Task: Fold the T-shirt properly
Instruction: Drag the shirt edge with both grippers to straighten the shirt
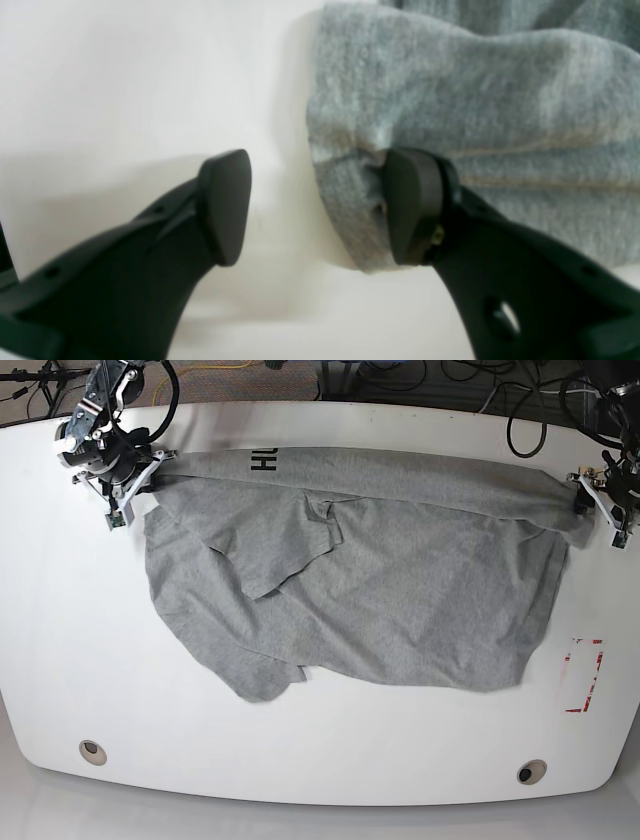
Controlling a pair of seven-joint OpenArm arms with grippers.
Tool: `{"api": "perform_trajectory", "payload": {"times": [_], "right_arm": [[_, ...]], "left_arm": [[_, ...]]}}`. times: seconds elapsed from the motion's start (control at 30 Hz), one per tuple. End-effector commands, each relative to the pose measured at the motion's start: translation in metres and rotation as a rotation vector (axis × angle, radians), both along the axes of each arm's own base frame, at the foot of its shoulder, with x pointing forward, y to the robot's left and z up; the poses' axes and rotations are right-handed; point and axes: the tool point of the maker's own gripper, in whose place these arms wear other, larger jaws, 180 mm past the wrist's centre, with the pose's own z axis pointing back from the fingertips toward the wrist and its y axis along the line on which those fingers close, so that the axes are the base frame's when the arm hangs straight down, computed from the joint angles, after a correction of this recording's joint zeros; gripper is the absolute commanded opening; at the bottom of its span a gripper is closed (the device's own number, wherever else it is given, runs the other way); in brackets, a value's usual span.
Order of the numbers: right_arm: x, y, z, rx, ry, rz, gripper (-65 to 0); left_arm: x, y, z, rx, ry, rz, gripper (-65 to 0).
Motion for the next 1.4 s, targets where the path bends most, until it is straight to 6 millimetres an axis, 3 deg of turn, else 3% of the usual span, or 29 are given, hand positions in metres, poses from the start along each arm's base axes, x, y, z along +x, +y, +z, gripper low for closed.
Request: {"api": "perform_trajectory", "payload": {"times": [0.0, 0.4, 0.7, 1.07, 1.23, 1.37], "right_arm": [[-0.012, -0.018, -0.003, -0.050, 0.057, 0.005, -55.6], [-0.026, -0.037, 0.003, -0.109, 0.087, 0.025, -56.0], [-0.026, -0.034, 0.020, -0.151, 0.053, 0.052, -55.6], [-0.025, -0.034, 0.023, -0.159, 0.045, 0.056, -55.6], [-0.020, -0.033, 0.032, -0.175, 0.019, 0.066, -55.6], [-0.013, -0.032, 0.041, -0.191, -0.010, 0.073, -55.6]], "left_arm": [[-0.019, 0.020, 0.003, 0.057, 0.065, 0.032, -25.6], [-0.054, 0.032, -0.003, 0.057, 0.108, 0.095, -25.4], [-0.059, 0.040, 0.007, 0.091, 0.121, 0.113, -25.3], [-0.083, 0.050, 0.017, 0.145, 0.182, 0.126, -25.3], [-0.081, 0.051, 0.019, 0.146, 0.172, 0.132, -25.3], [-0.059, 0.047, 0.033, 0.160, 0.109, 0.117, -25.3]]}}
